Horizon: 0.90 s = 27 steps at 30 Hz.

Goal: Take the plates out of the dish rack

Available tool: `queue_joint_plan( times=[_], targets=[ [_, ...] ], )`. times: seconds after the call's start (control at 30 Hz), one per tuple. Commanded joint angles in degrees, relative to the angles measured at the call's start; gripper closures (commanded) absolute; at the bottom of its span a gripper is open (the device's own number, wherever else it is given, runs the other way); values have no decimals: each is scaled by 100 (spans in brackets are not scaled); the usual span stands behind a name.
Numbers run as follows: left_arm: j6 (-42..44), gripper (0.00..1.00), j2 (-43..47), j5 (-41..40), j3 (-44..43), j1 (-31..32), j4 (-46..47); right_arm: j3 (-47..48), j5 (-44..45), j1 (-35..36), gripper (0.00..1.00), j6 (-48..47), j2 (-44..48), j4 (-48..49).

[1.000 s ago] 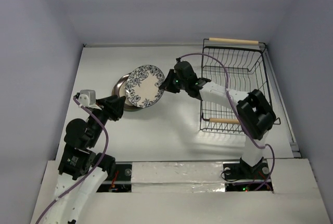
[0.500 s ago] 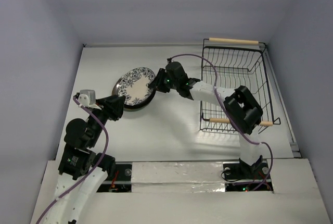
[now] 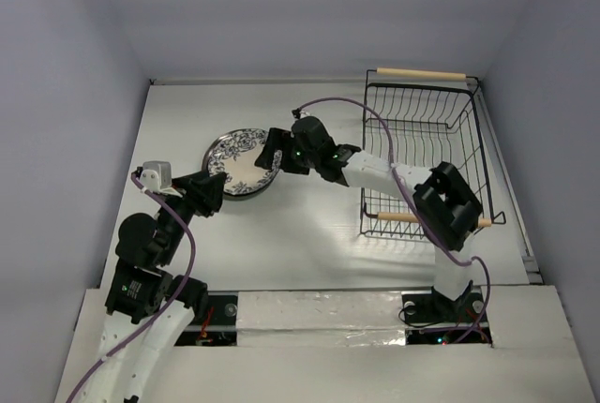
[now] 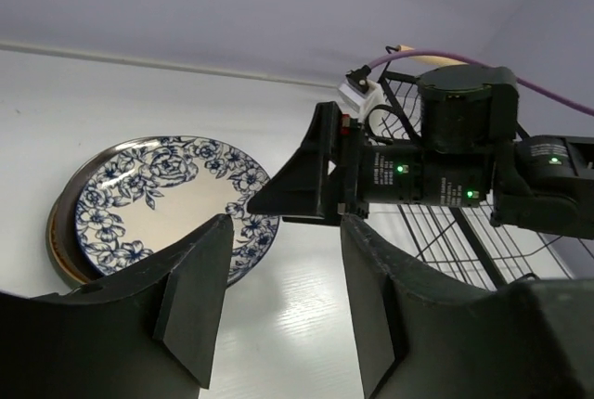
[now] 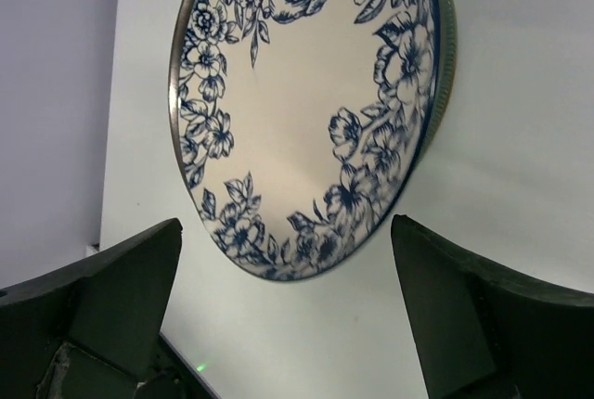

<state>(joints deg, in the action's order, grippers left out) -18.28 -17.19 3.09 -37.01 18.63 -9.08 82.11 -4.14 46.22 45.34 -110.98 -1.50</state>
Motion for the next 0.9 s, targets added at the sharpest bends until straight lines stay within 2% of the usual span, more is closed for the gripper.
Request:
queue_joint_plan(
  times=[0.0, 0.07, 0.2, 0.27, 0.33, 0.37, 0.4, 0.43, 0.47, 0.57, 0.6, 0.63, 0.67, 0.7, 0.77, 0.87],
  targets=[
    [0, 53, -65, -72, -236, -18, 223, -107, 379, 63, 0, -377, 611, -210],
    [9, 49, -74, -107, -262, -18, 231, -273, 597, 63, 0, -543, 770, -289],
    [-8, 30, -100, -212, -350, -18, 205, -739, 739, 63, 0, -676, 1157, -317],
    [-17, 24, -126, -257, -420, -18, 196, -1185, 827, 63, 3, -720, 1551, -167],
    [-17, 20, -170, -256, -560, -18, 170, -1486, 932, 116, 22, -842, 1938, 61],
    [-35, 17, -188, -248, -613, -18, 170, -1609, 1002, 116, 35, -886, 2392, 71],
    [-44, 10, -249, -204, -692, -18, 152, -1784, 1221, 116, 78, -930, 2649, -16],
    [-52, 8, -302, -186, -954, -18, 48, -1847, 1345, 116, 94, -1026, 2939, -96],
    [-70, 6, -407, -178, -1096, -18, -31, -1926, 1572, 116, 100, -1097, 3585, -149],
    [-53, 3, -504, -247, -1659, -18, -277, -2224, 1907, 116, 100, -1431, 4731, -254],
    [-53, 2, -496, -248, -1773, -18, -322, -2304, 2152, 116, 100, -1501, 5509, -263],
    [-44, 2, -461, -248, -1913, -18, -322, -2452, 2302, 116, 100, -1650, 5891, -263],
    [-52, 1, -426, -430, -1967, -18, -296, -2523, 2547, 116, 96, -1695, 6251, -263],
    [-53, 1, -338, -458, -1994, -18, -279, -2585, 2663, 116, 85, -1756, 6908, -272],
    [-18, 1, -285, -502, -2108, -18, -278, -2717, 2830, 116, 70, -1915, 7439, -281],
    [62, 1, -232, -538, -2231, -18, -287, -2779, 3086, 116, 39, -2169, 8187, -421]
  ],
)
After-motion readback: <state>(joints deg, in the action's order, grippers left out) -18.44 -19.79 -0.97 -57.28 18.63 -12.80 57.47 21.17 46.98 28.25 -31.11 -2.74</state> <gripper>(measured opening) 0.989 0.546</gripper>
